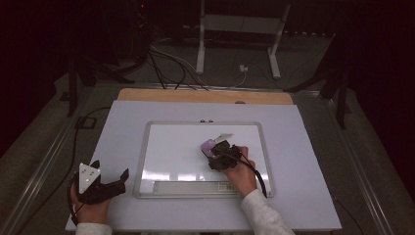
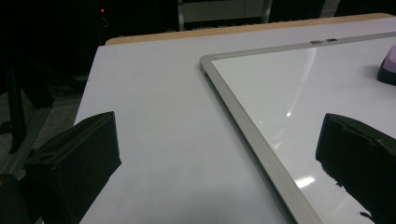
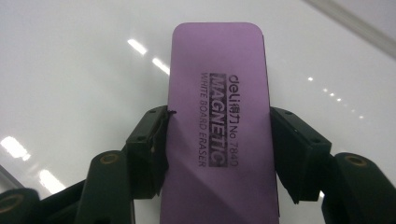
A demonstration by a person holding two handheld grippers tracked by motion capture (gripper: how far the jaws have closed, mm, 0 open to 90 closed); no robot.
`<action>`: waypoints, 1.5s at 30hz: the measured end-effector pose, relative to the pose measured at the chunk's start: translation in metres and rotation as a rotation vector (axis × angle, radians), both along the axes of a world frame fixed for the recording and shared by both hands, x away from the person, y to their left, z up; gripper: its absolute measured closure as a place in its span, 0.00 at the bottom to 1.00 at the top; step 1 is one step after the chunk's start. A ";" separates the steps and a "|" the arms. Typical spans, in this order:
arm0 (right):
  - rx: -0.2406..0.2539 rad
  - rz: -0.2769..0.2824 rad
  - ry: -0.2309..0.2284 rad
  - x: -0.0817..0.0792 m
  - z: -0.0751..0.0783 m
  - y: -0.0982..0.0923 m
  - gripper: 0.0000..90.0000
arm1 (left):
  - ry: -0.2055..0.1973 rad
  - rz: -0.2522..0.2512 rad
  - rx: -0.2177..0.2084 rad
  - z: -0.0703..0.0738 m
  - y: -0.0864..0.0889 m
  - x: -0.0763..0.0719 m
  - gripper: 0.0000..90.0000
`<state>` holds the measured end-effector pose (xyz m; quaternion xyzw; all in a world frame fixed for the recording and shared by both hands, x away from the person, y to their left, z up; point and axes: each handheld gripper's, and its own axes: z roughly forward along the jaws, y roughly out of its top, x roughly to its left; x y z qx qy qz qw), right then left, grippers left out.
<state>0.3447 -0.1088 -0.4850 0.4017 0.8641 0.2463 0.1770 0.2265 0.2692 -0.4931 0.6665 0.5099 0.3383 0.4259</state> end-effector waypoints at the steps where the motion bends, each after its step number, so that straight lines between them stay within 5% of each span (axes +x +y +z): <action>1: 0.010 0.001 0.002 0.000 -0.002 -0.002 0.46 | 0.001 -0.002 0.001 0.000 0.000 0.000 0.01; 10: 0.039 0.031 0.010 0.003 -0.003 -0.008 0.45 | 0.001 -0.005 0.002 0.000 -0.001 0.001 0.01; 14: 0.006 0.053 0.012 0.001 -0.007 -0.007 0.37 | 0.001 -0.008 0.002 0.000 -0.001 0.001 0.01; 20: 0.011 0.060 -0.092 -0.011 0.001 -0.004 0.25 | -0.001 -0.004 0.001 0.000 0.000 0.001 0.01; 26: 0.045 0.083 -0.143 -0.021 0.009 -0.002 0.26 | 0.001 -0.008 0.003 0.000 -0.002 0.001 0.01; 38: 0.032 0.111 -0.097 -0.020 -0.002 0.001 0.32 | -0.002 -0.003 -0.002 0.000 0.000 0.001 0.01; 45: 0.042 0.113 -0.132 -0.022 -0.001 0.000 0.37 | 0.000 -0.005 0.001 0.000 -0.001 0.001 0.01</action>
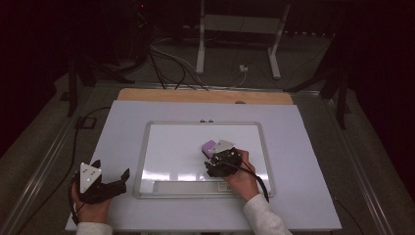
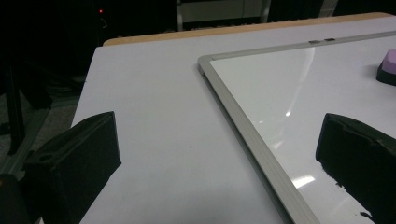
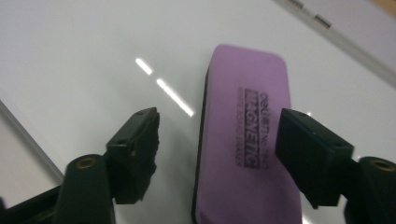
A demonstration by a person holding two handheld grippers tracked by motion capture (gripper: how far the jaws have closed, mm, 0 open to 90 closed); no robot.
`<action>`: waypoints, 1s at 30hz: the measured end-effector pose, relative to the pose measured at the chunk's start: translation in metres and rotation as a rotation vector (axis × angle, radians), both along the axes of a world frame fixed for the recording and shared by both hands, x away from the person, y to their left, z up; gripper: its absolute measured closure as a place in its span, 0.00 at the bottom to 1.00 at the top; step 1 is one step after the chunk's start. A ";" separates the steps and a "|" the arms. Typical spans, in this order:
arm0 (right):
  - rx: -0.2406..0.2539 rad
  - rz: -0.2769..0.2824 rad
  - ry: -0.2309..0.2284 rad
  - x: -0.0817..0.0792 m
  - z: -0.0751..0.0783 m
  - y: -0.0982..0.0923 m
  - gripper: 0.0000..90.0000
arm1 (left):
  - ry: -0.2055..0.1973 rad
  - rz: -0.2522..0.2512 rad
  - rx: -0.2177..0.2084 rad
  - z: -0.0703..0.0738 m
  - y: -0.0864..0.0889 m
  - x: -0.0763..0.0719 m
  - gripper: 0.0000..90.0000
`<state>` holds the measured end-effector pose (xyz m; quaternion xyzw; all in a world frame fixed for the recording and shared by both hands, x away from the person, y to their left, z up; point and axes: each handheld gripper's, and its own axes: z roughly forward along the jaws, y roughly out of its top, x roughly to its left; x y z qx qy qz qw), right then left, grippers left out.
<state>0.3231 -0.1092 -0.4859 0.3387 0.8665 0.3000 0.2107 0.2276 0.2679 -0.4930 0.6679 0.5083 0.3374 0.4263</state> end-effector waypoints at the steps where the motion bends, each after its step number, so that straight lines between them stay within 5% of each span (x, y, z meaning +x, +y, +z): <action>1: 0.000 0.000 0.005 0.000 0.000 0.000 0.38 | 0.002 0.000 0.000 0.000 0.000 0.000 0.01; 20: -0.098 -0.058 -0.013 0.010 -0.003 -0.004 0.42 | -0.001 0.002 -0.001 0.000 0.000 0.000 0.01; 30: -0.136 -0.079 -0.021 0.017 -0.003 -0.009 0.54 | 0.000 0.002 -0.001 0.000 0.000 0.000 0.01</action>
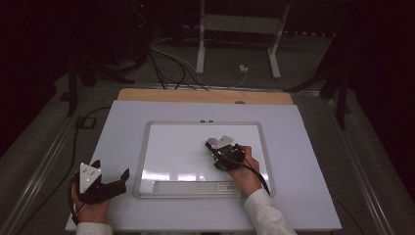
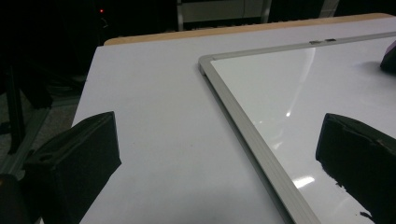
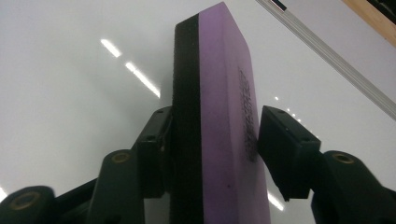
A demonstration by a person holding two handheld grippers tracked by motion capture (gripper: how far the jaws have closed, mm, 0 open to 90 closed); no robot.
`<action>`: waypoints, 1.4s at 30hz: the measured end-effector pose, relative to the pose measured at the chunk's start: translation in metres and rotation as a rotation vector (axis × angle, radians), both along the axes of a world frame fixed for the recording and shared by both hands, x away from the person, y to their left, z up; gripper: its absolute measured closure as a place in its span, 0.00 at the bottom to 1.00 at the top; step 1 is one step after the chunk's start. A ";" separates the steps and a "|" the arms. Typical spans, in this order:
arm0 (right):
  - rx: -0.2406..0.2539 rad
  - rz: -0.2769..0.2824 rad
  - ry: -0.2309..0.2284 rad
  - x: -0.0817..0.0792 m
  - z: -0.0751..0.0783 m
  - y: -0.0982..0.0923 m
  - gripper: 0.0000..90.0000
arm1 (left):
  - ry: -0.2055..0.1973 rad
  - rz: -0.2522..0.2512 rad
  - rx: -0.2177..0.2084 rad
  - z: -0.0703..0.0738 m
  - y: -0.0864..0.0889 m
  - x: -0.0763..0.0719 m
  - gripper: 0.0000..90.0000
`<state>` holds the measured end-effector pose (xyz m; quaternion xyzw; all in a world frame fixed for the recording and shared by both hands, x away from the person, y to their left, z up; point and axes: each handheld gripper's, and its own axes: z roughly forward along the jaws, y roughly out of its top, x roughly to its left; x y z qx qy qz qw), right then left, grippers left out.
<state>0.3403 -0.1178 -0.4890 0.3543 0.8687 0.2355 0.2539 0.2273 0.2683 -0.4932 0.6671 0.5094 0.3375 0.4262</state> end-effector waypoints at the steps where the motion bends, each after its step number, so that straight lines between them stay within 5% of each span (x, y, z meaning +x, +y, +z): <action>1: -0.004 0.000 0.000 0.000 0.000 0.000 0.54 | 0.001 0.000 0.001 0.000 0.000 0.000 0.01; 7: 0.008 -0.016 0.011 0.004 0.001 -0.003 0.57 | -0.002 0.001 -0.001 0.000 0.000 0.000 0.01; 12: 0.031 -0.045 -0.010 0.007 0.007 -0.008 0.70 | -0.002 0.001 0.000 0.000 0.000 0.000 0.01; 24: 0.138 -0.139 -0.030 0.015 0.022 -0.028 0.71 | 0.000 0.000 0.002 0.000 0.000 0.000 0.01; 42: 0.178 -0.306 -0.049 0.037 0.029 -0.069 0.71 | 0.002 -0.002 0.001 0.000 0.000 0.000 0.01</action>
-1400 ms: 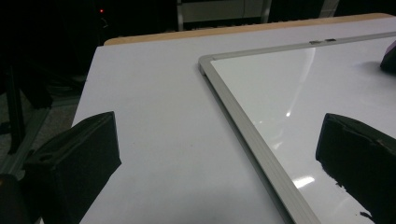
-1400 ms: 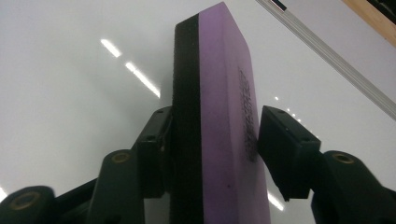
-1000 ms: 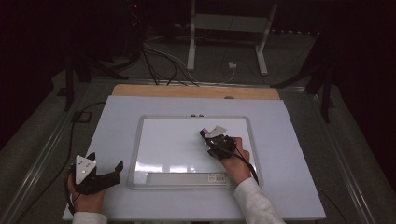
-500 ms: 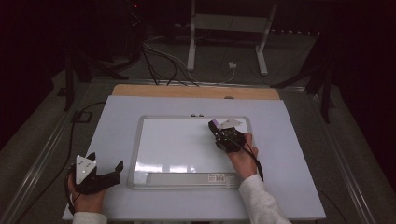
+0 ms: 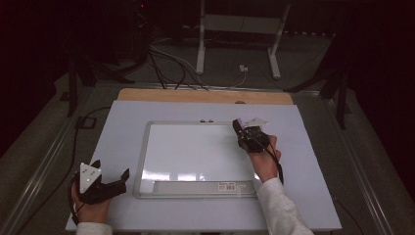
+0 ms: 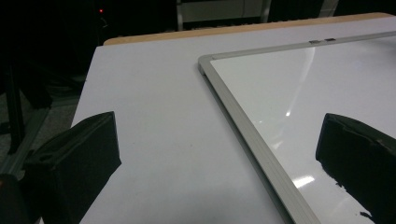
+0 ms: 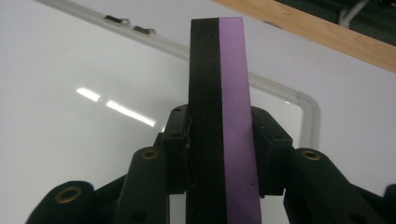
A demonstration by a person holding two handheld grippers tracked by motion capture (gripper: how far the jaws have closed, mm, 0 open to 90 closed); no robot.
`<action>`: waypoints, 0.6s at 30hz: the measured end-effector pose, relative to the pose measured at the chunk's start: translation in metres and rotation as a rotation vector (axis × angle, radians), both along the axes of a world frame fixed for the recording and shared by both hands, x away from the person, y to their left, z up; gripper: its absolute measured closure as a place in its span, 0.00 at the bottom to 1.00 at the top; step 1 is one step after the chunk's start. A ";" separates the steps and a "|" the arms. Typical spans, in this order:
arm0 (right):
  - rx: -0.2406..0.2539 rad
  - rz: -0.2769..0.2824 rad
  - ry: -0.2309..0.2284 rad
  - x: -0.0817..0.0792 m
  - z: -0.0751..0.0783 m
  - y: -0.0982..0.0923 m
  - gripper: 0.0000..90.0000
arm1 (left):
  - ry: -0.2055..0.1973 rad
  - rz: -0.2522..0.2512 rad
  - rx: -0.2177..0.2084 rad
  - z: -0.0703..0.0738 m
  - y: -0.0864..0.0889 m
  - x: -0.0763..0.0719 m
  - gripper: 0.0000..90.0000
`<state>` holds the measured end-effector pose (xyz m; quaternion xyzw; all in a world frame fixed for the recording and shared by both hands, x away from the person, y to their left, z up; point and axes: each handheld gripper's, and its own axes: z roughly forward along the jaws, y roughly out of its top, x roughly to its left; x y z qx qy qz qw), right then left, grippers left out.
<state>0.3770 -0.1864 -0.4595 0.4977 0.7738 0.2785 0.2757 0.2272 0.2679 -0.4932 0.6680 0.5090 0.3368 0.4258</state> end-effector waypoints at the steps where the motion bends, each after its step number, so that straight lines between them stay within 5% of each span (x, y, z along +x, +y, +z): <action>1: 0.000 -0.009 -0.001 0.001 0.000 -0.002 0.71 | 0.000 0.000 0.001 0.000 0.000 0.000 0.01; 18: 0.012 -0.132 0.017 0.016 -0.006 -0.029 0.71 | 0.000 -0.001 -0.002 0.000 0.000 0.000 0.01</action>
